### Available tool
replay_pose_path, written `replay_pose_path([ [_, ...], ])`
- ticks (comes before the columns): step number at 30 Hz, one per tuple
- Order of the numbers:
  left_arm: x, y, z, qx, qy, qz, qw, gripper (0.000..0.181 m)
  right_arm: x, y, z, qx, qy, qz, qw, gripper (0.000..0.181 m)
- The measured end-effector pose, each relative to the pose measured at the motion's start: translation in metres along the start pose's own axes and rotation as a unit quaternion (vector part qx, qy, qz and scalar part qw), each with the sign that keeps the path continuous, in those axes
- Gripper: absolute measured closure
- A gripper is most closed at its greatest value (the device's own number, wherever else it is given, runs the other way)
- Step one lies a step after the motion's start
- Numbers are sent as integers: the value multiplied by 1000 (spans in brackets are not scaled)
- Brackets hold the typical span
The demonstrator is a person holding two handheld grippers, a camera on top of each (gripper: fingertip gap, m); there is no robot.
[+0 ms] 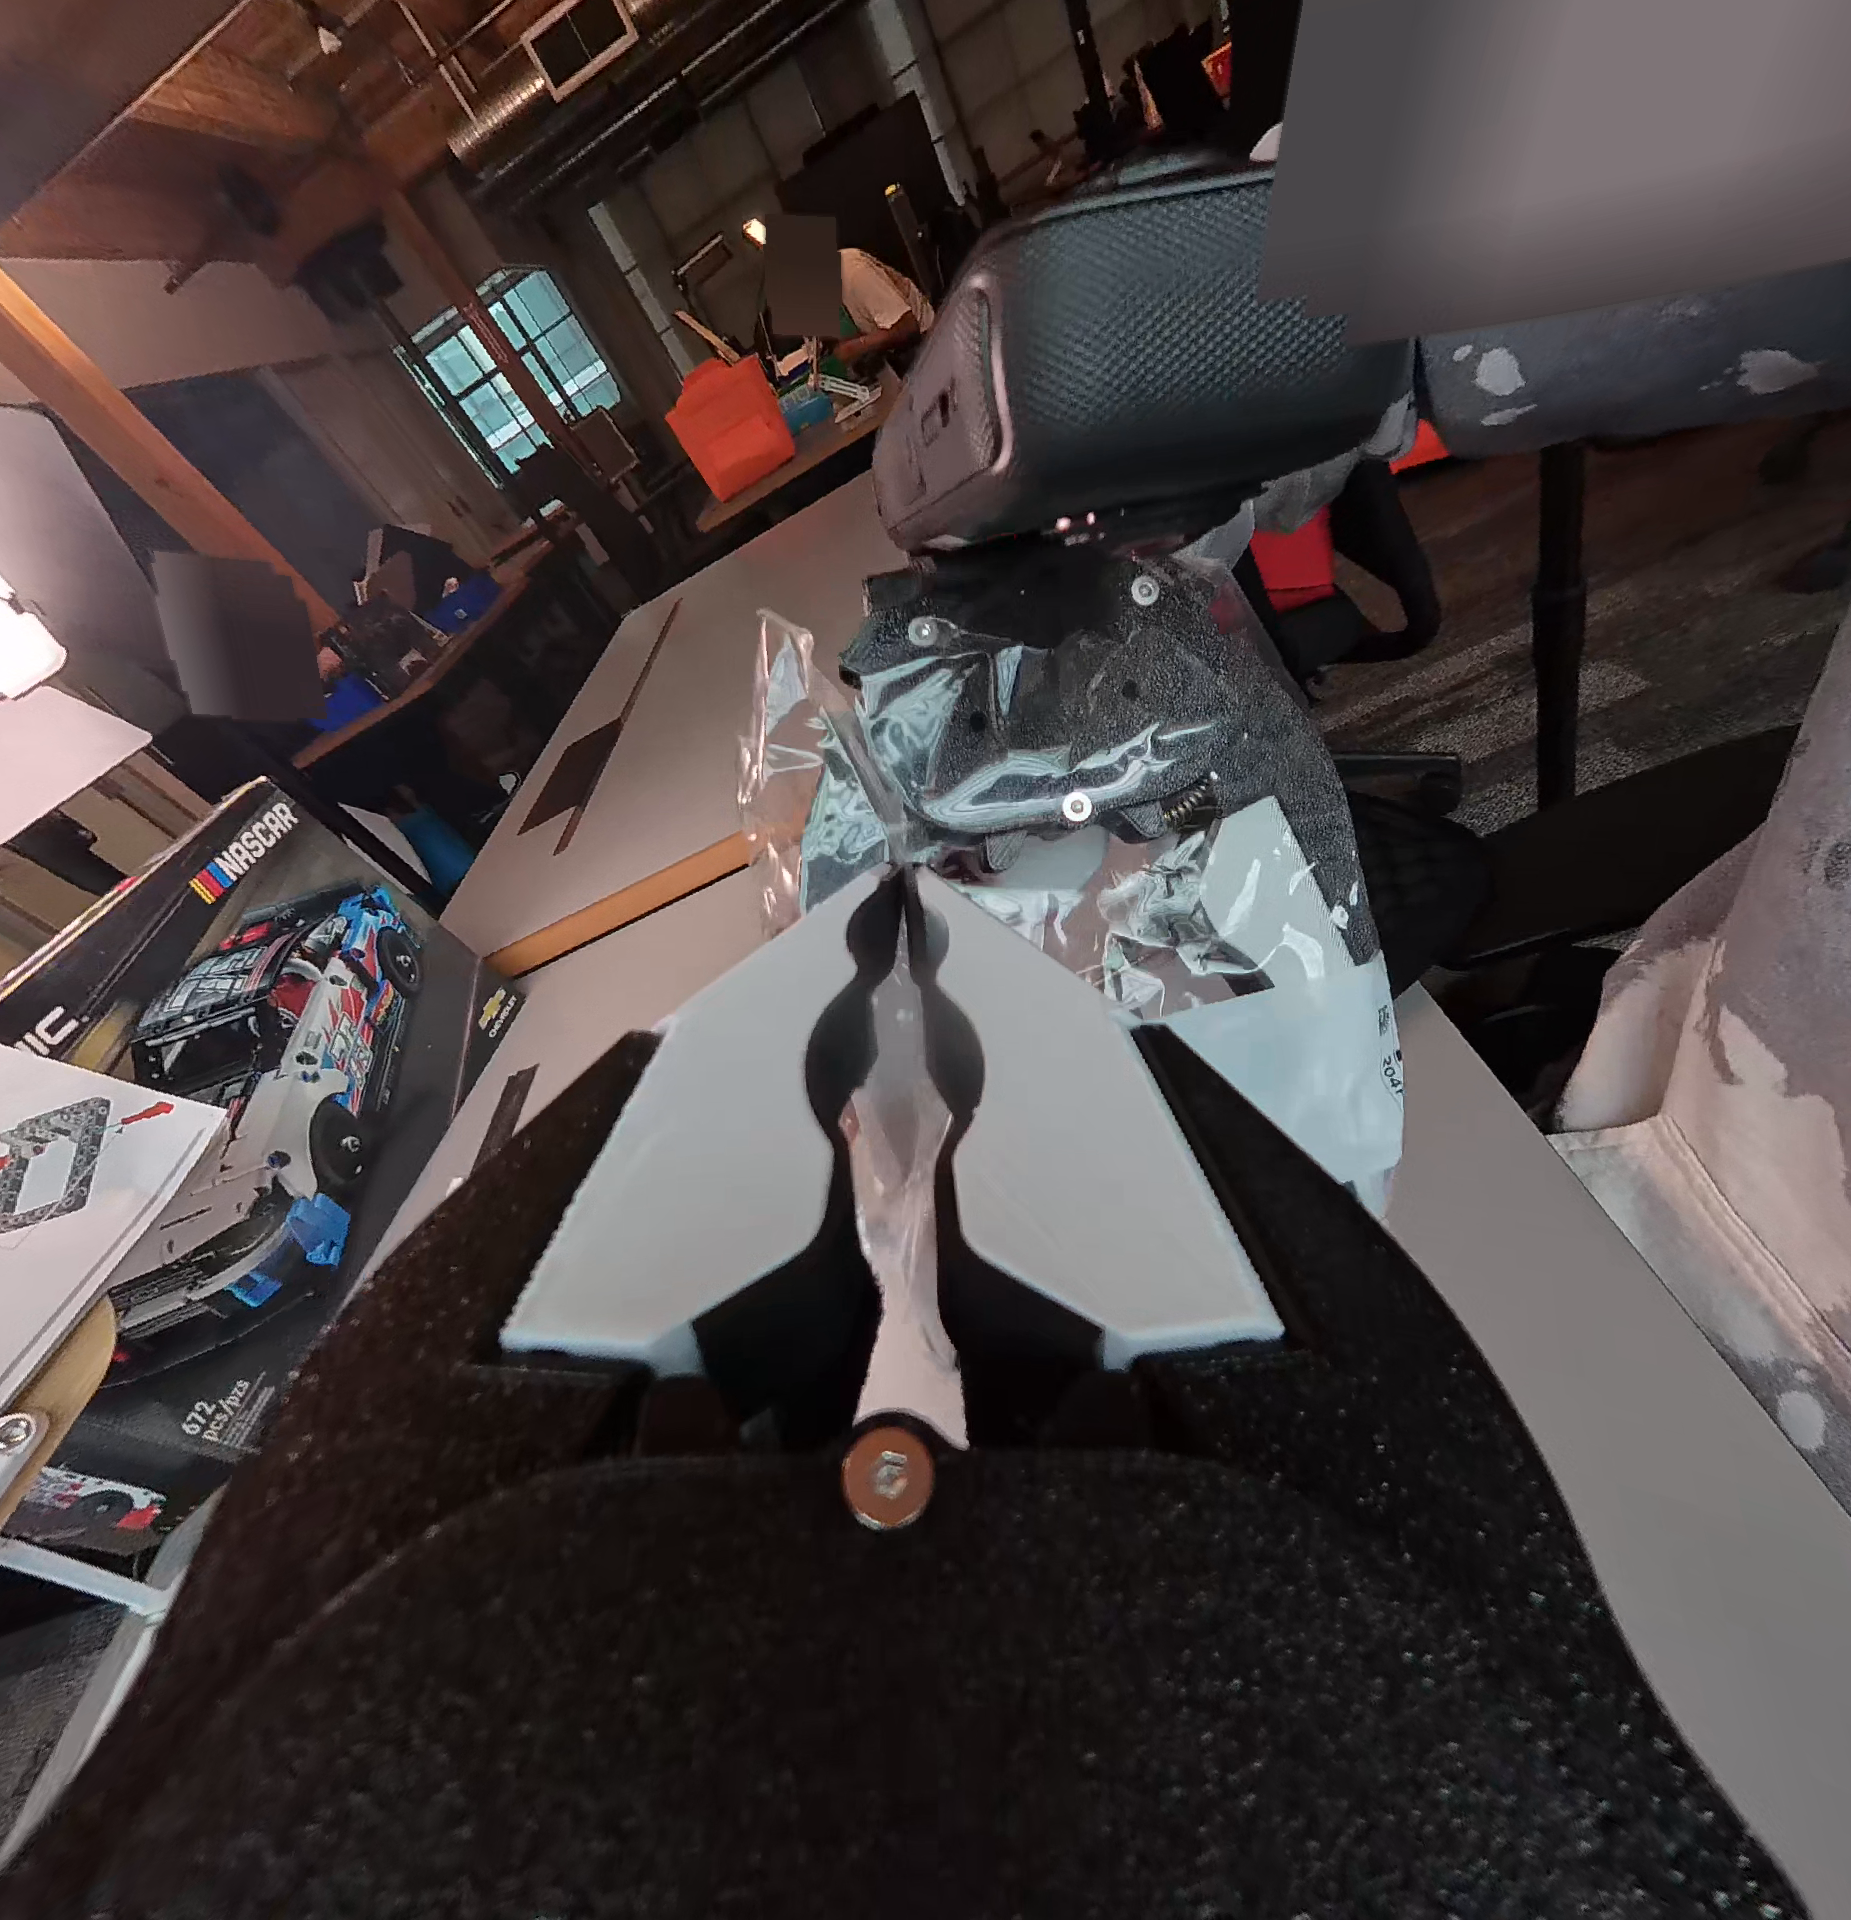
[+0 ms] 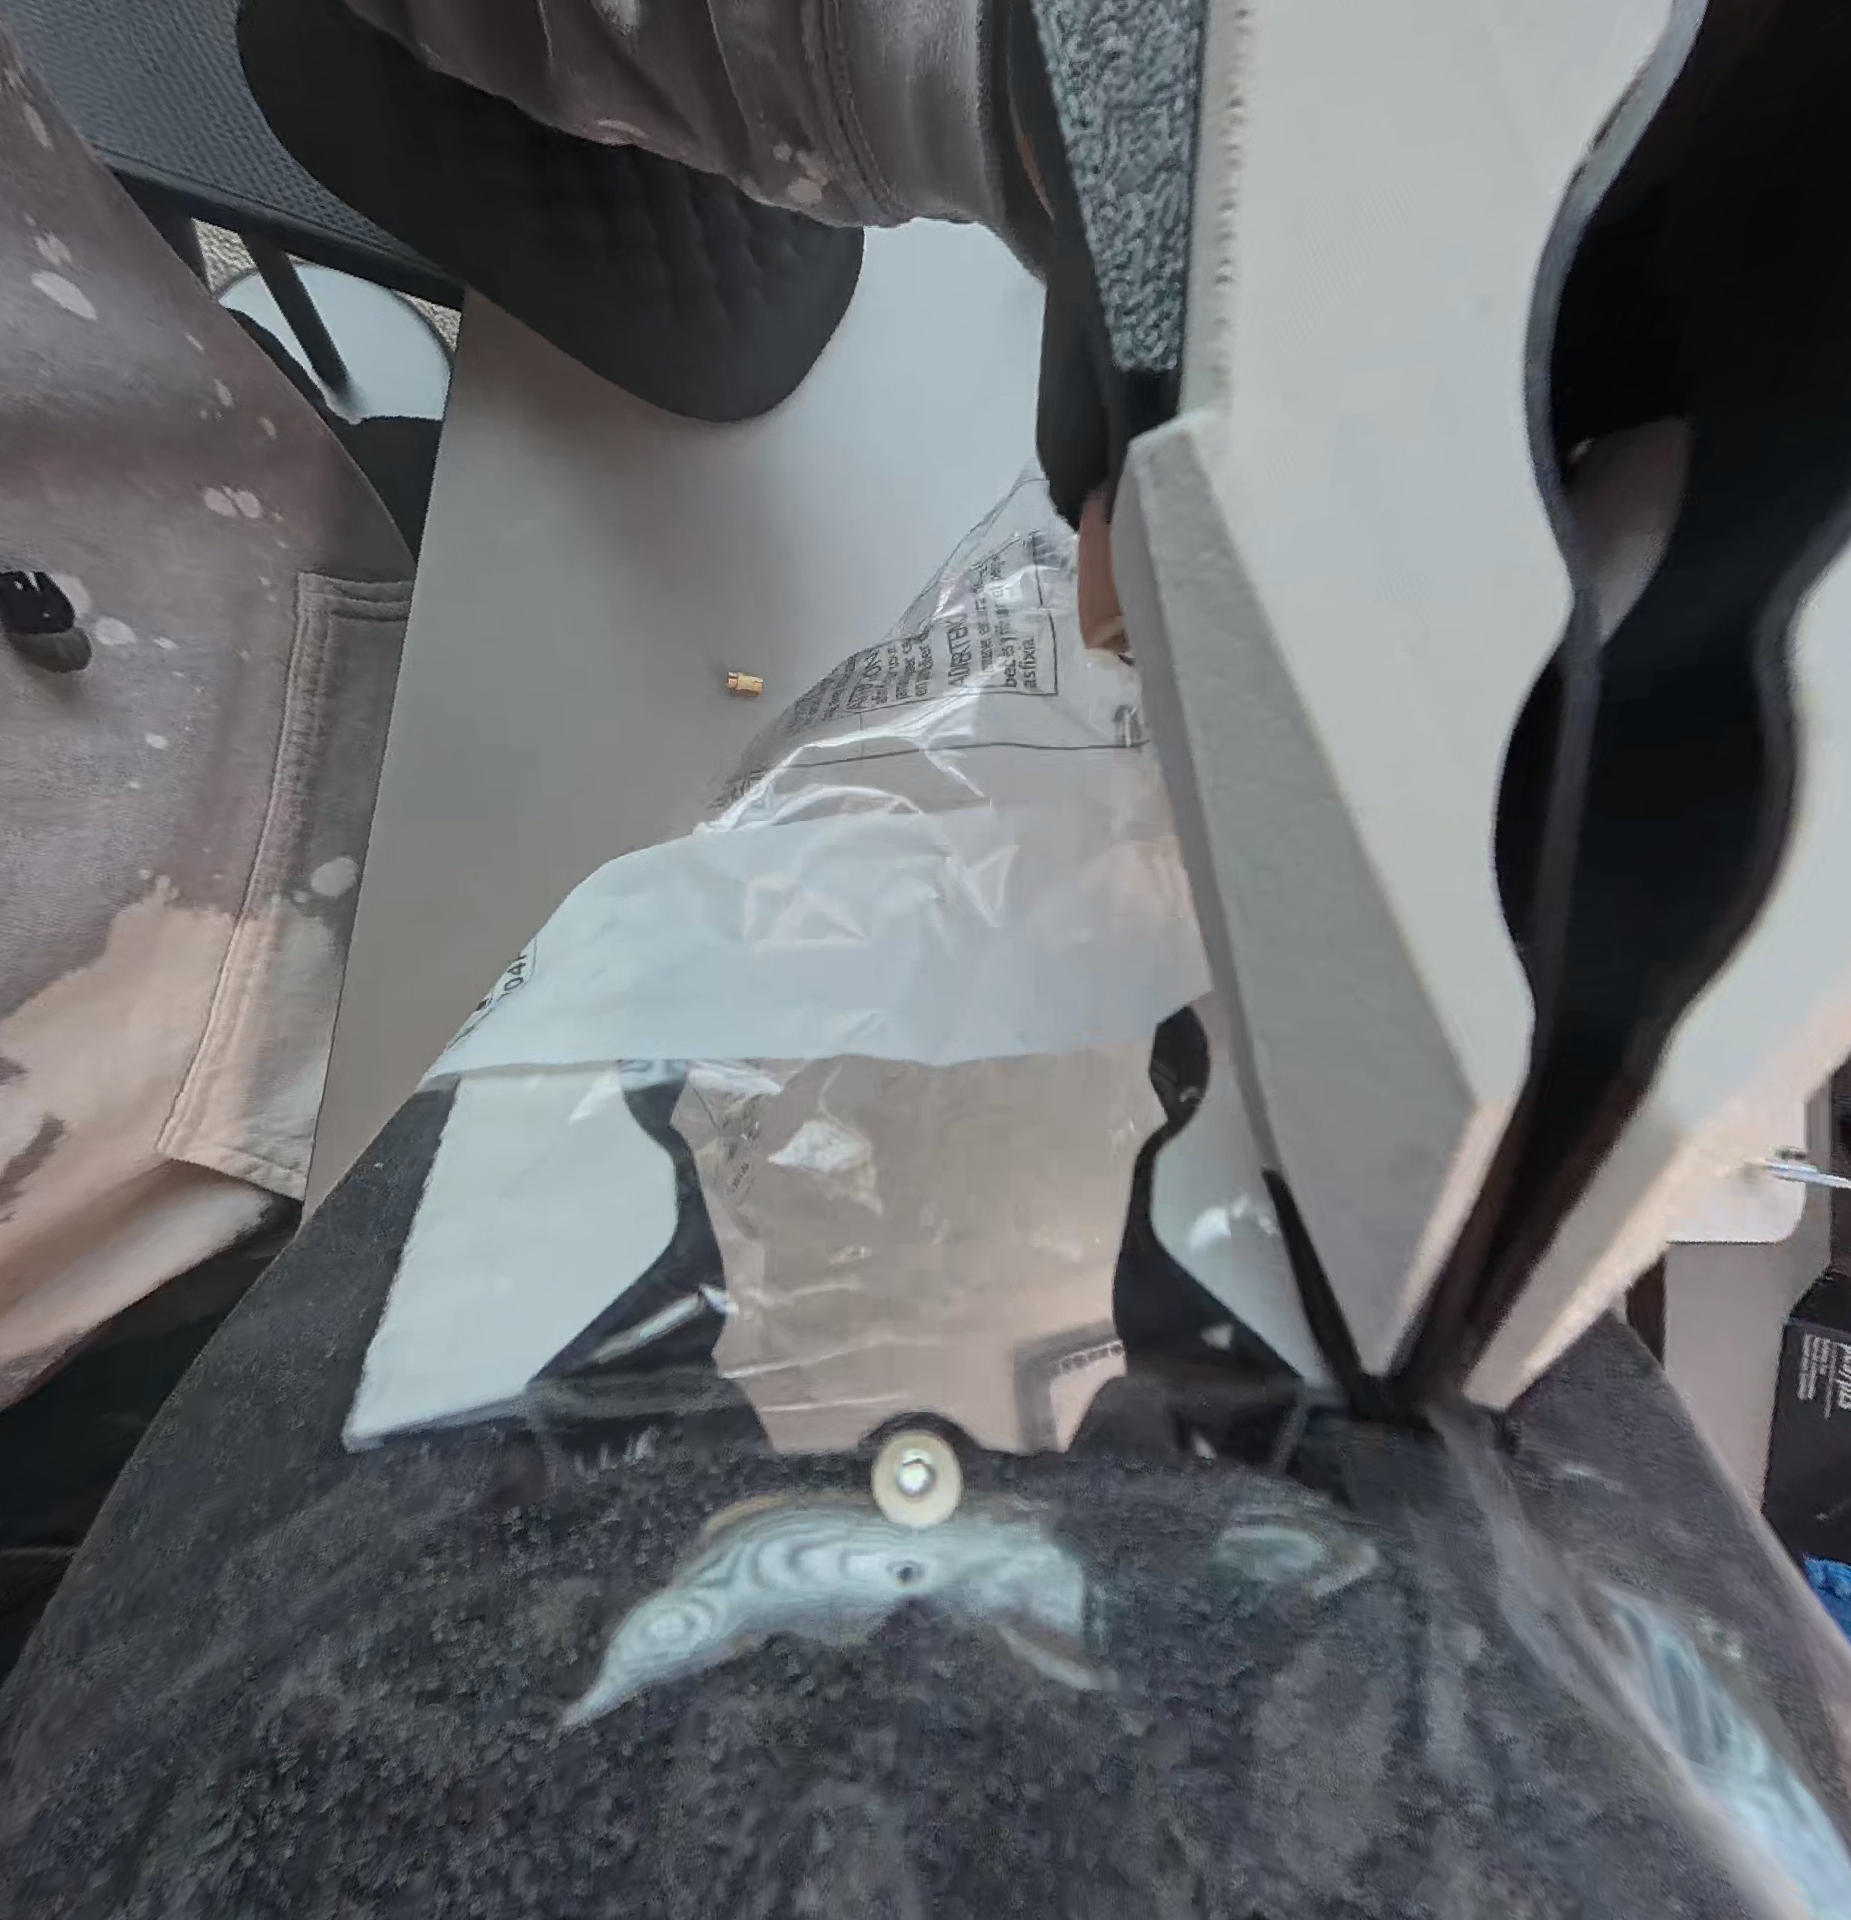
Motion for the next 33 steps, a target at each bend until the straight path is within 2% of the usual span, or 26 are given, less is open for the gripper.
replay_pose_path([
  [1,0,0,-1,-9,-1,-3,1000,181,-1,1,0,2,-3,2,1000,89],
  [7,-2,-7,-10,-46,5,-23,999,181,-5,1,-9,4,5,6,1000,85],
  [10,1,-10,-20,-63,50,-56,995,181,-11,-4,-12,9,10,4,1000,85],
  [11,2,-11,-23,-55,60,-41,996,181,-12,-6,-12,6,19,0,1000,85],
  [14,-6,-8,-19,-44,27,-4,999,180,-11,-5,-11,2,19,7,1000,85],
  [16,-13,-3,-15,-54,13,7,998,171,-10,-3,-11,-10,20,16,1000,85],
  [19,-12,0,-16,-64,39,0,997,153,-6,1,-10,-32,33,32,998,86],
  [21,-8,-1,-19,-71,61,-13,996,160,-2,3,-10,-39,46,46,997,86],
  [23,-9,-1,-20,-77,57,-26,995,181,-2,2,-12,-41,44,43,997,86],
  [27,-7,-3,-26,-86,70,-11,994,181,-3,-2,-14,-21,28,42,998,86],
  [29,-6,-1,-28,-94,66,-9,993,166,-1,-2,-15,-28,33,39,998,86],
  [33,-4,0,-30,-95,72,-12,993,174,1,-4,-16,-23,31,42,998,86],
])
Point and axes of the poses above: each gripper's, where its closed fingertips meet, x out along the fingers, z out of its top, y = z × x across the jaws, the point moved 10 cm from there along -x, back along the fingers, and after that the axes turned 2 degrees about y, right-handed, at the moved point
